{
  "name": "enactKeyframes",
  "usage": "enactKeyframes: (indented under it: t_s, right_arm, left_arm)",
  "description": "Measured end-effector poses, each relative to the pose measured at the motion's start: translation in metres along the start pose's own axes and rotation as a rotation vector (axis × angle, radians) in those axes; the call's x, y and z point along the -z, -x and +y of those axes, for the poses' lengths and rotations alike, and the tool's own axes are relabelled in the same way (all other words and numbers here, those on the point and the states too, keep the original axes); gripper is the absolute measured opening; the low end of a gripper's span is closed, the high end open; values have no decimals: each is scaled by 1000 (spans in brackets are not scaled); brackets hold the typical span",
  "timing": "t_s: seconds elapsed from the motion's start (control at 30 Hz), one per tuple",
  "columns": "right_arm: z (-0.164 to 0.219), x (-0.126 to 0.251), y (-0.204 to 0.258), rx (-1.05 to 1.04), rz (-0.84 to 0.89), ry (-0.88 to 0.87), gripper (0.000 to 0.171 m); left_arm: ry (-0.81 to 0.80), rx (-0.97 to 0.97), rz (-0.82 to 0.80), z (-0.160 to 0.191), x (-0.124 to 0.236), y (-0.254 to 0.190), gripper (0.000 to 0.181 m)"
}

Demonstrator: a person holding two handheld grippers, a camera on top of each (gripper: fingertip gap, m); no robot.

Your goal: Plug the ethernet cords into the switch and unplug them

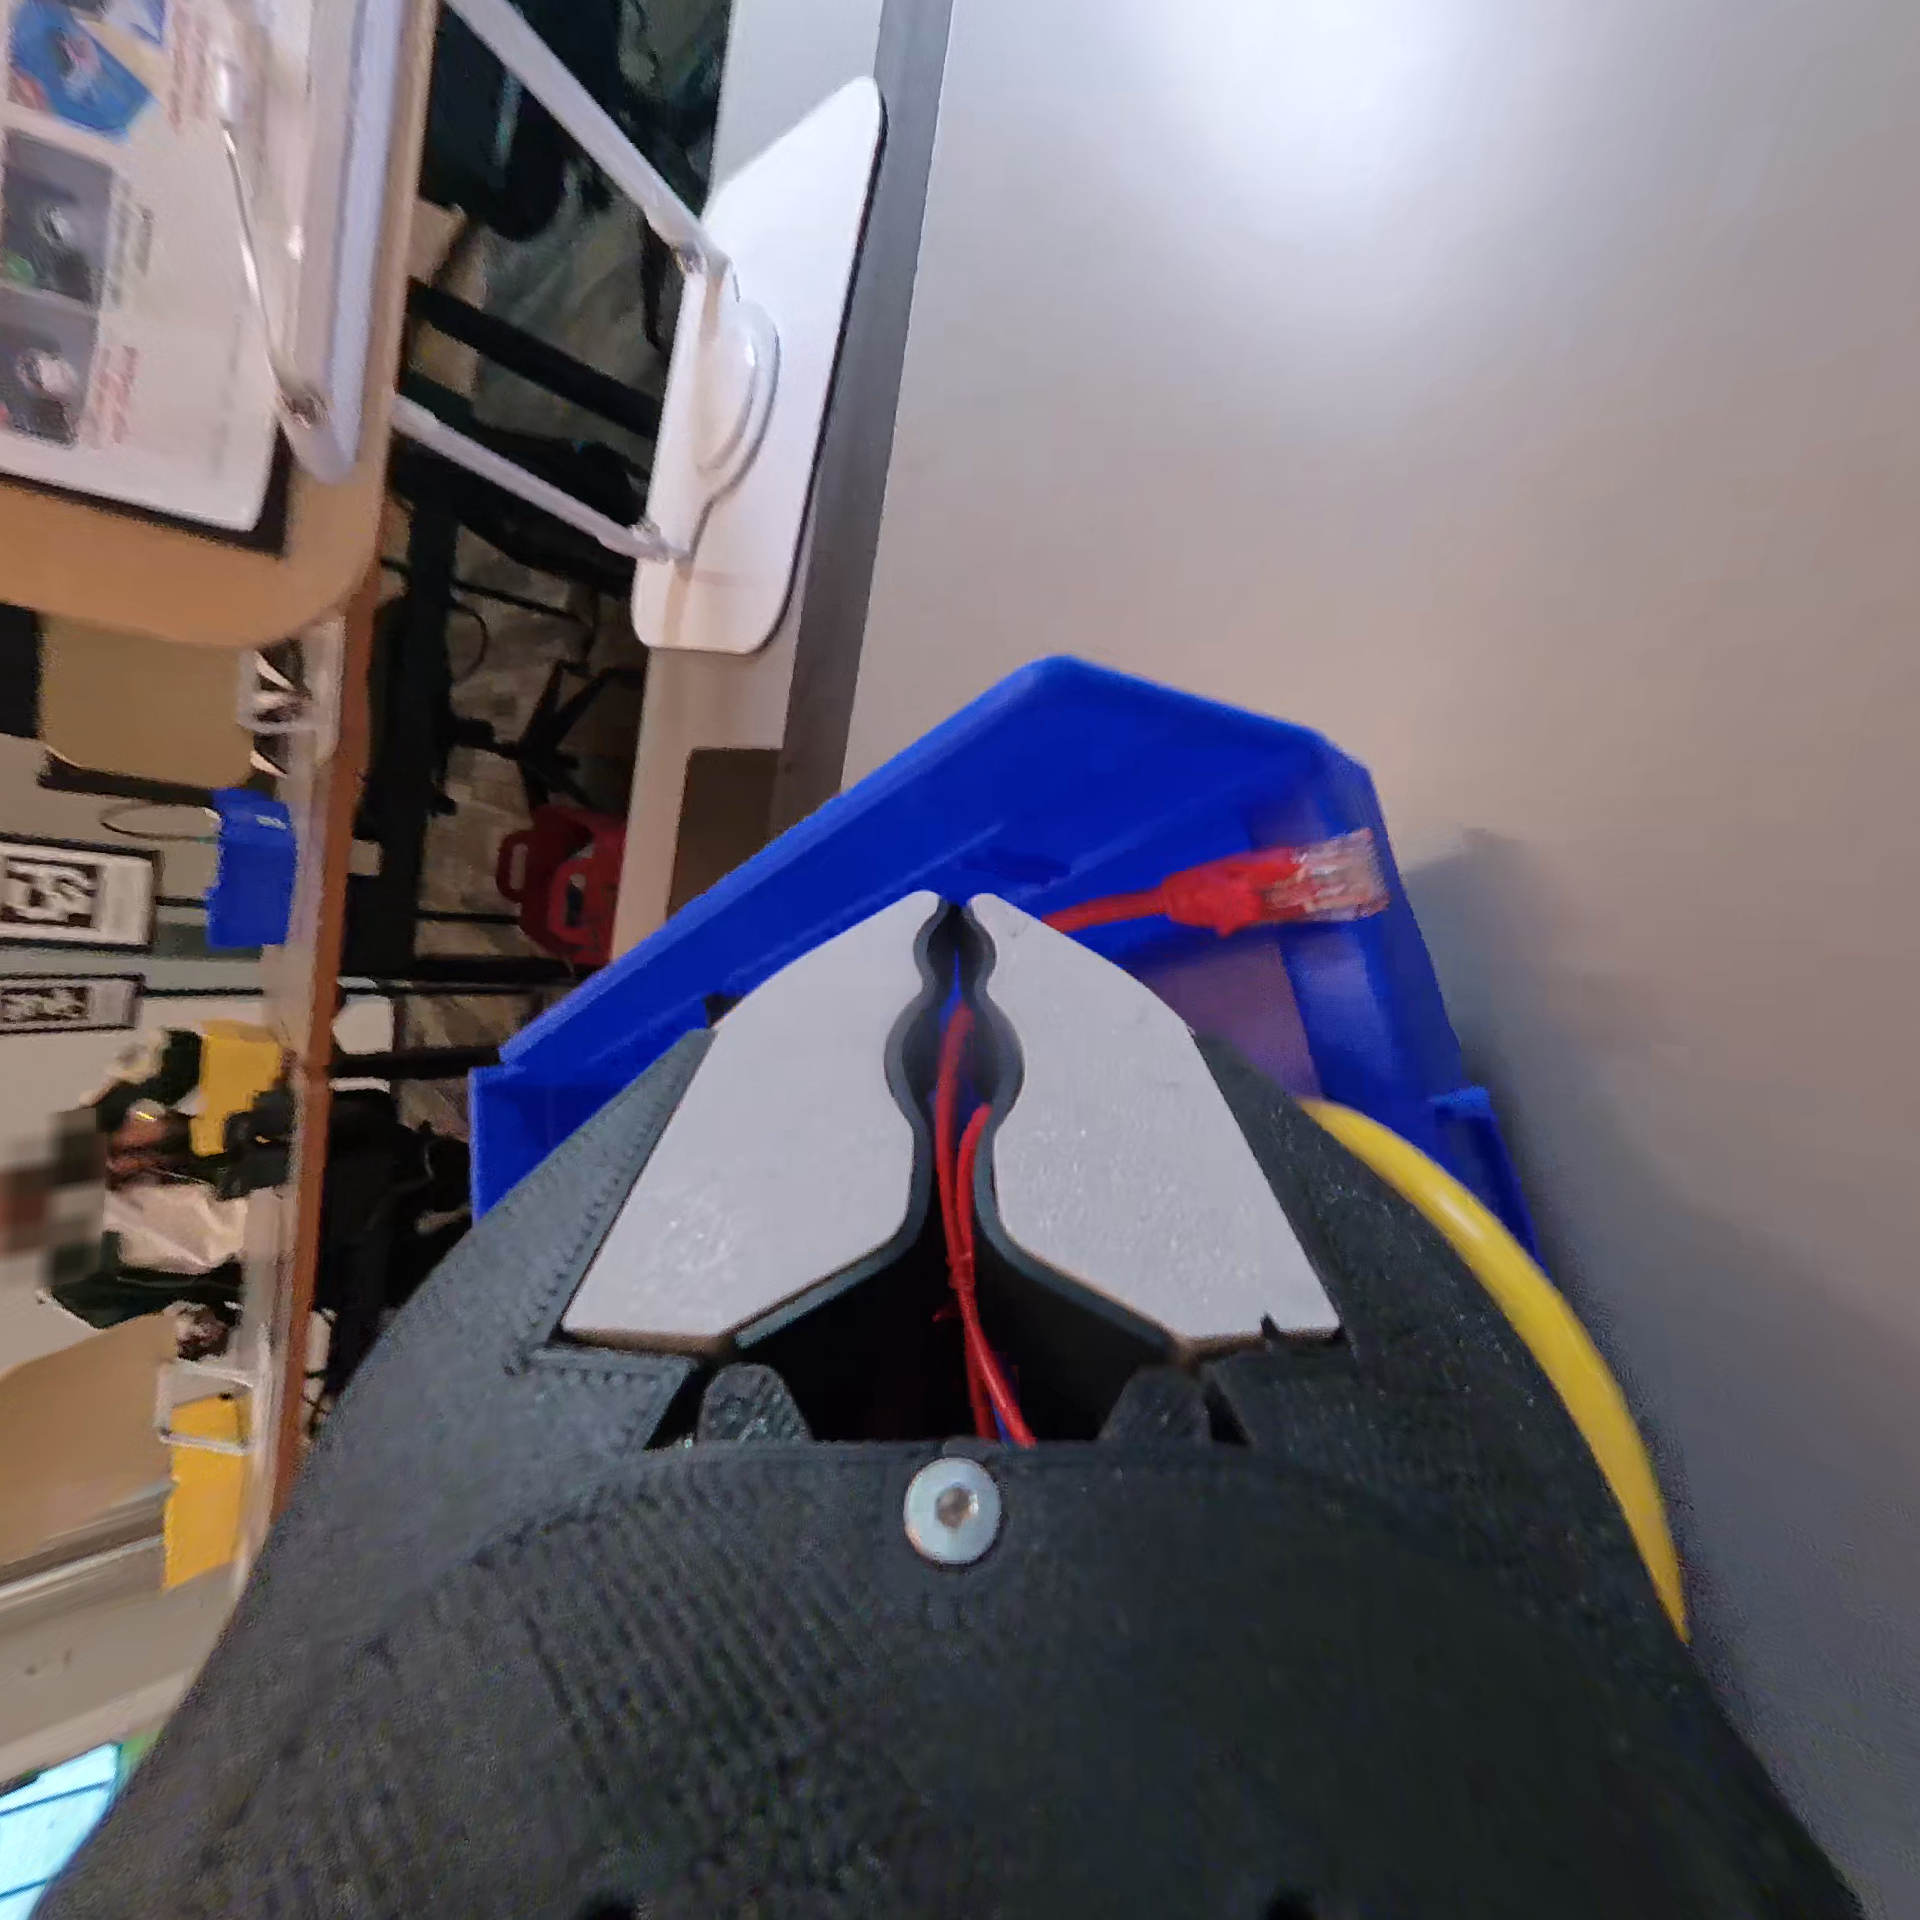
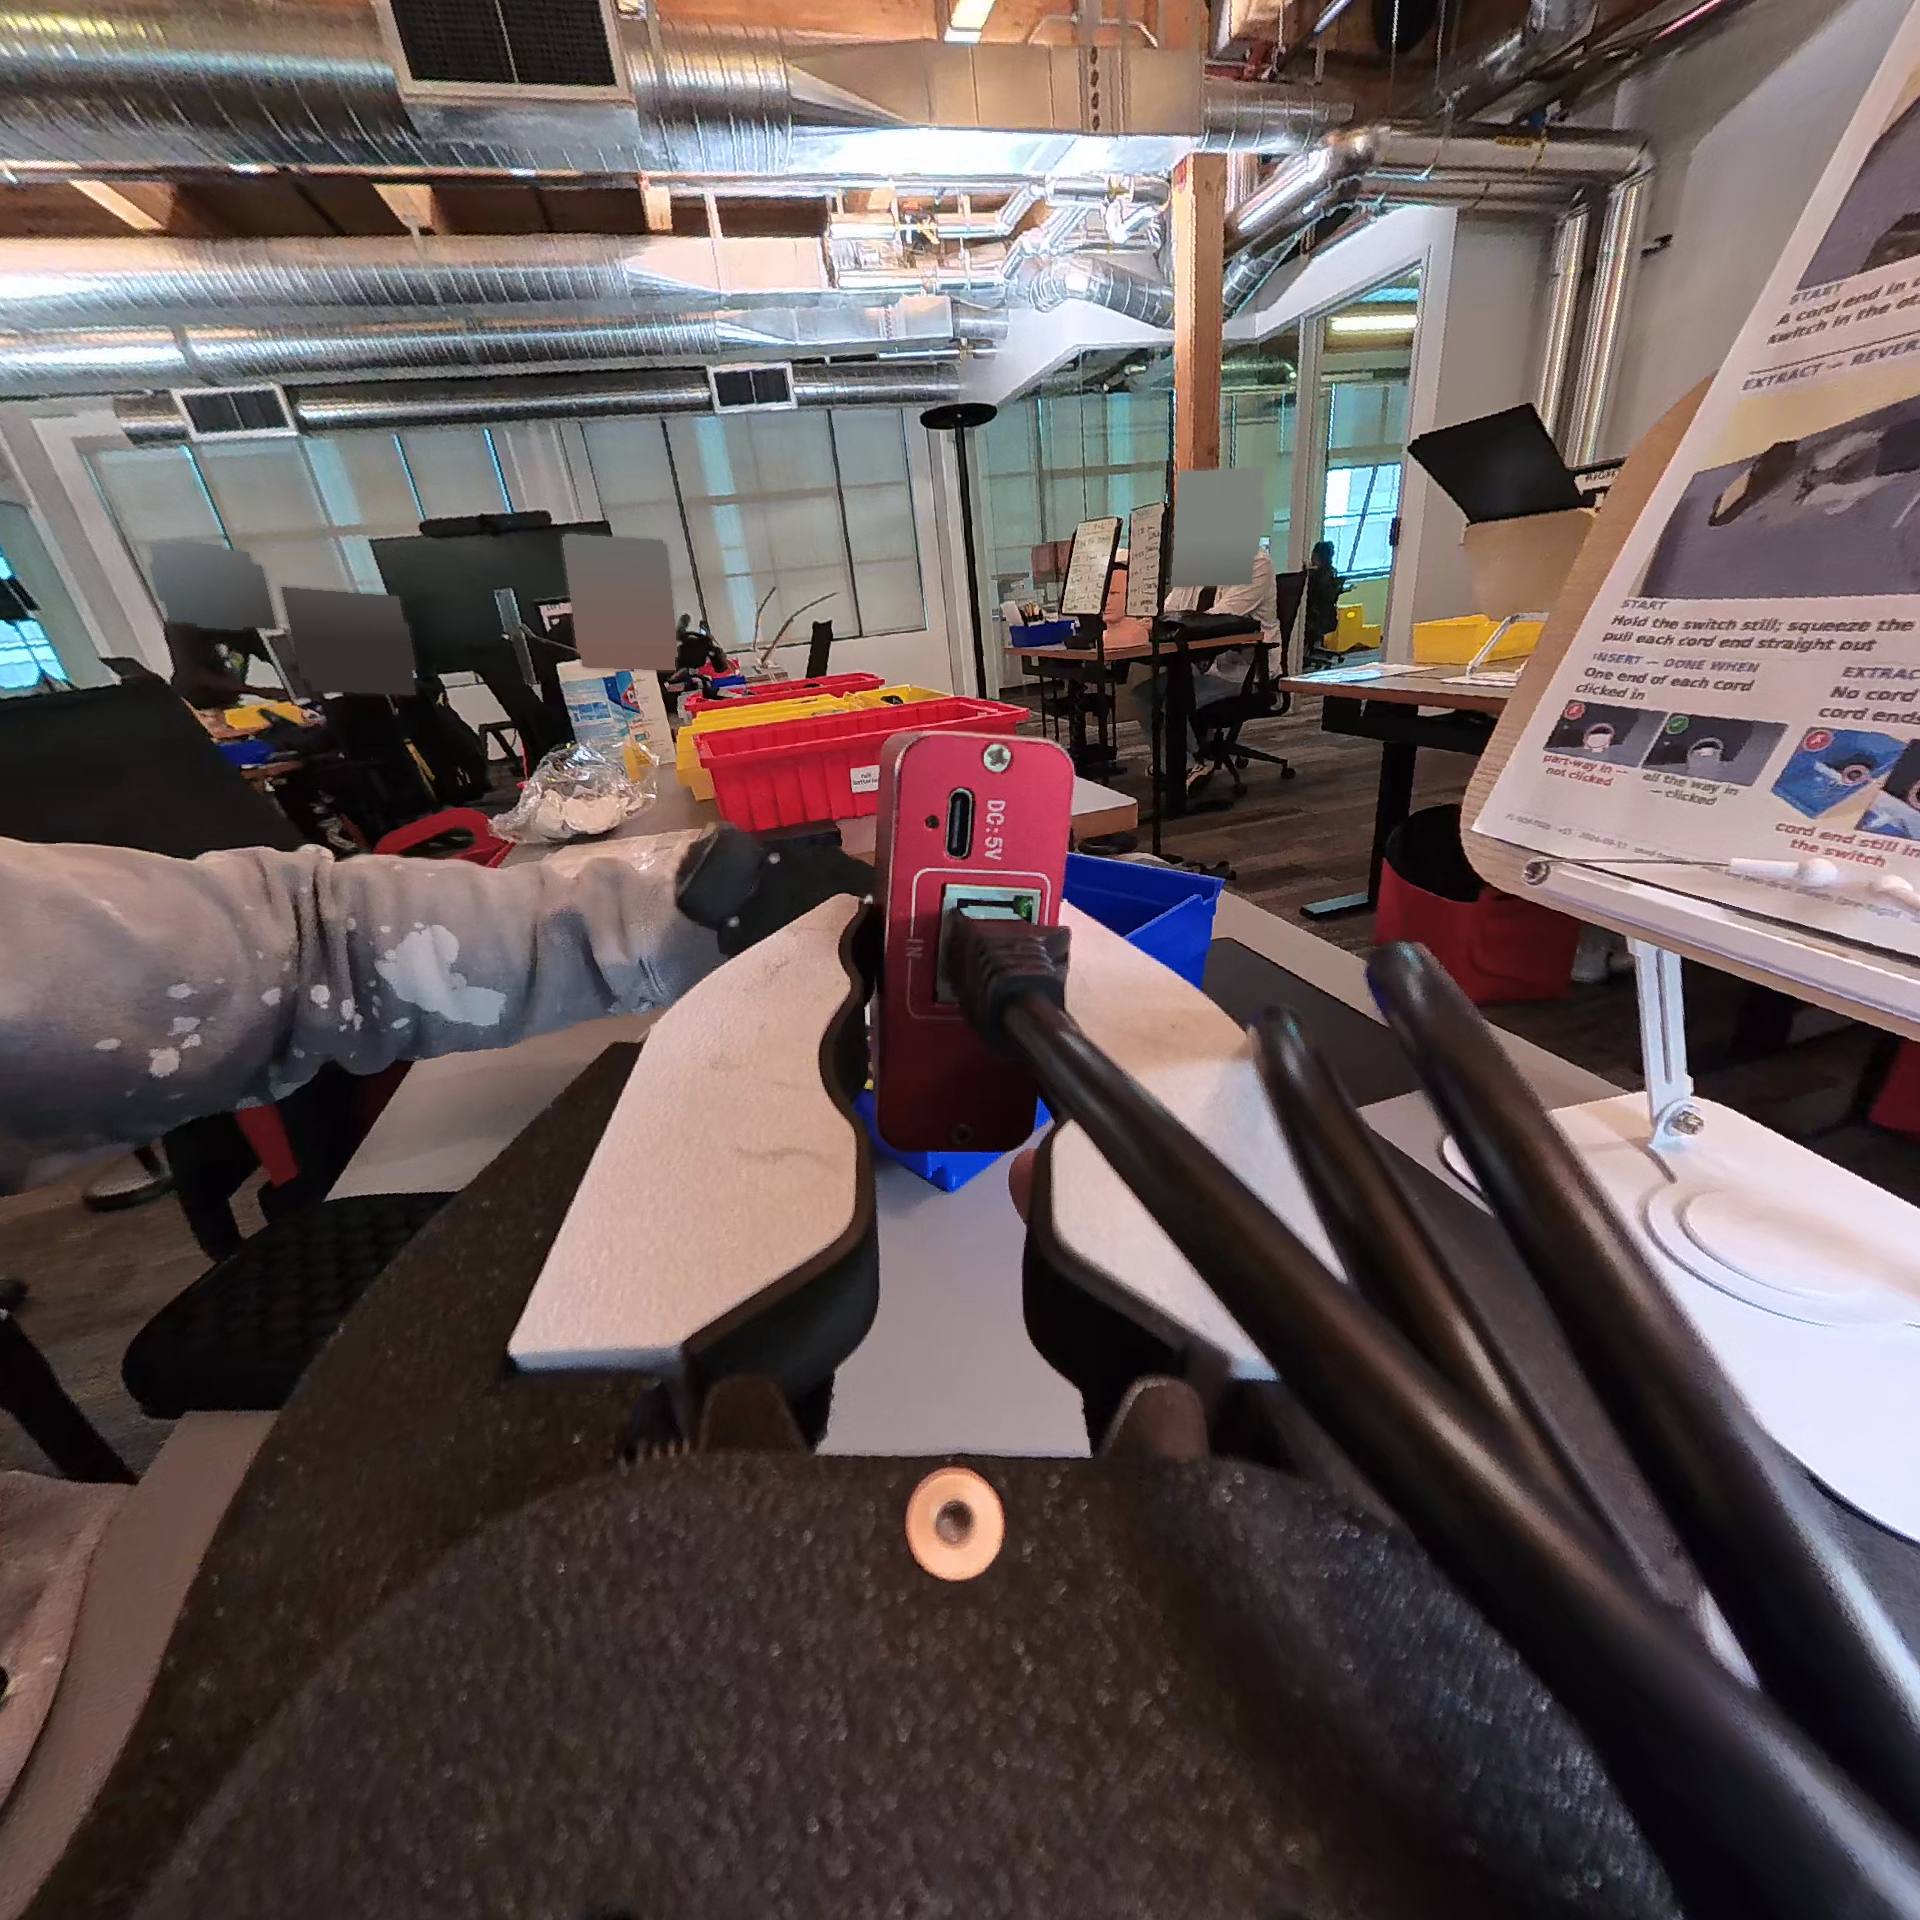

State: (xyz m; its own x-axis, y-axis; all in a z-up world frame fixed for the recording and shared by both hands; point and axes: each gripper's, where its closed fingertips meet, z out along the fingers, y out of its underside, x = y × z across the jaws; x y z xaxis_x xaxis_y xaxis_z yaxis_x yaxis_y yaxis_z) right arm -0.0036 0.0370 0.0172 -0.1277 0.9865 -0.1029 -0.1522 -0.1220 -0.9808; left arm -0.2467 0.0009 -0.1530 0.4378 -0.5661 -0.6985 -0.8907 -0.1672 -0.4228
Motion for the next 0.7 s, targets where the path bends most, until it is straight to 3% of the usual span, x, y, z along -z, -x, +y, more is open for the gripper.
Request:
enactKeyframes:
  t_s: [0.33,0.53,0.7]
  right_arm:
    - [8,-7,2,-19,-17,17,26]
    - [9,-5,-1,-12,-11,26,26]
    - [7,1,-7,-24,1,13,26]
  left_arm:
    - [300,315,359,55,-21,5,28]
    - [388,257,478,64,-54,-7,31]
    - [421,150,475,68,-52,-7,14]
